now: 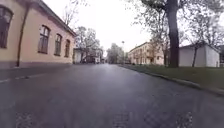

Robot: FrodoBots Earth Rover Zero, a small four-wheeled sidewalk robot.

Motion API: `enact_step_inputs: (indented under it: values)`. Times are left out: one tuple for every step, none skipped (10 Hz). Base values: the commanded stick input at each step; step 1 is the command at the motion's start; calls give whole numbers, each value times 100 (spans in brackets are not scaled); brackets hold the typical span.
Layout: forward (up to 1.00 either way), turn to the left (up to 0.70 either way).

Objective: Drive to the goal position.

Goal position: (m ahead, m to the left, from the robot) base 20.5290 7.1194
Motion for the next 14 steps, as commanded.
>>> enact_step_inputs:
  values:
    - [85,0]
    - [85,0]
    - [85,0]
    - [85,0]
    - [85,0]
    - [85,0]
    - [85,0]
    - [85,0]
    - [85,0]
    - [85,0]
    - [85,0]
    - [85,0]
    - [85,0]
    - [85,0]
